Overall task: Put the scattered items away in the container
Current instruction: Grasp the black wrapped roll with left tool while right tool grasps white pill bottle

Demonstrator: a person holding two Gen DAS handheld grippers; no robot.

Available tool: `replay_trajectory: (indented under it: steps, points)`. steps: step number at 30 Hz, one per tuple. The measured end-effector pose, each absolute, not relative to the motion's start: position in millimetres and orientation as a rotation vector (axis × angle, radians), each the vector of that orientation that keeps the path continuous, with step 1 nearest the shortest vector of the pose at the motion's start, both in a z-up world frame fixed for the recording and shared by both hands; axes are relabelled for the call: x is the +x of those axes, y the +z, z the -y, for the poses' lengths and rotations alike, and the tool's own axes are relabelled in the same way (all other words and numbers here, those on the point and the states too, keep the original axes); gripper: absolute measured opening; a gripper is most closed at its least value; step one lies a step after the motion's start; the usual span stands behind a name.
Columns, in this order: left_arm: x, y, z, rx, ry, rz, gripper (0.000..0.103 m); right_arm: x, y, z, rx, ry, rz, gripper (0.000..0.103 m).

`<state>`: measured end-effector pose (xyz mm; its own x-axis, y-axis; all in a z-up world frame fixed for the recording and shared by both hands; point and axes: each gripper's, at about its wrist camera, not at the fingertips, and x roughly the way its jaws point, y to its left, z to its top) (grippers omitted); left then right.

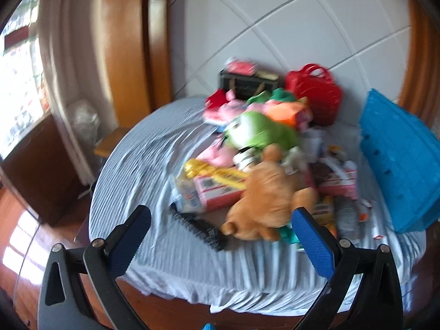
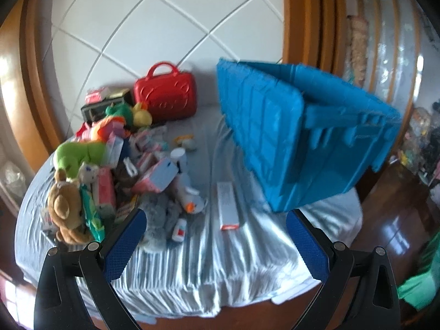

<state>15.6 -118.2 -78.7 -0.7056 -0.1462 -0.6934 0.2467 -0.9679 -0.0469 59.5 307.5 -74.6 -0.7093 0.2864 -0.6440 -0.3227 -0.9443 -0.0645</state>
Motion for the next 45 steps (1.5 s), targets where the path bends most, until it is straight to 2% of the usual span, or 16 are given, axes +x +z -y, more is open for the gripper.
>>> replay_trajectory:
  steps: [6,13,15,20,22,23,29,36,37,38,39,40,42,45]
  points:
    - [11.6,-129.5,159.0,1.201,-2.502,-0.222,0.103,27.9,-124.5,-314.8,-1.162,2.635,-0.093,0.103]
    - [-6.1,-186.7,154.3,1.273,-2.402,-0.185,0.103,2.3,-176.9,-317.8,-1.284,2.597,-0.055,0.103]
    - [-21.1,-204.8,148.8,1.285,-2.396,-0.190,0.099,-4.0,-192.0,-318.3,-1.309,2.580,-0.064,0.103]
    - [-61.9,-247.8,133.4,1.339,-2.406,-0.213,0.098,-18.2,-225.0,-319.3,-1.360,2.522,-0.125,0.103]
    - [-74.2,-263.6,130.8,1.367,-2.391,-0.197,0.092,-22.8,-236.3,-320.4,-1.375,2.494,-0.128,0.103]
    - [-78.5,-270.0,131.6,1.384,-2.387,-0.210,0.092,-25.5,-241.6,-320.5,-1.386,2.485,-0.125,0.103]
    - [-87.0,-278.2,142.6,1.352,-2.427,-0.291,0.092,-44.4,-271.5,-323.5,-1.434,2.487,-0.131,0.103]
    - [-77.7,-281.0,150.3,1.360,-2.437,-0.071,0.092,-57.2,-289.9,-315.9,-1.453,2.491,-0.111,0.103]
    - [-76.8,-281.4,152.7,1.365,-2.425,-0.043,0.087,-57.4,-292.4,-315.2,-1.457,2.483,-0.103,0.103]
    - [-76.4,-282.7,155.8,1.373,-2.417,-0.025,0.083,-57.1,-293.7,-314.6,-1.458,2.480,-0.097,0.101]
    - [-75.9,-284.8,159.8,1.383,-2.415,-0.028,0.080,-56.4,-293.7,-314.4,-1.458,2.483,-0.099,0.094]
    - [-76.0,-285.4,163.6,1.395,-2.417,-0.054,0.080,-56.9,-293.8,-314.5,-1.457,2.489,-0.103,0.085]
    - [-78.3,-280.5,169.7,1.367,-2.444,-0.133,0.080,-60.0,-293.2,-314.6,-1.452,2.495,-0.101,0.076]
    - [-91.5,-277.8,173.9,1.315,-2.436,-0.132,0.080,-67.4,-292.2,-314.1,-1.438,2.509,-0.102,0.066]
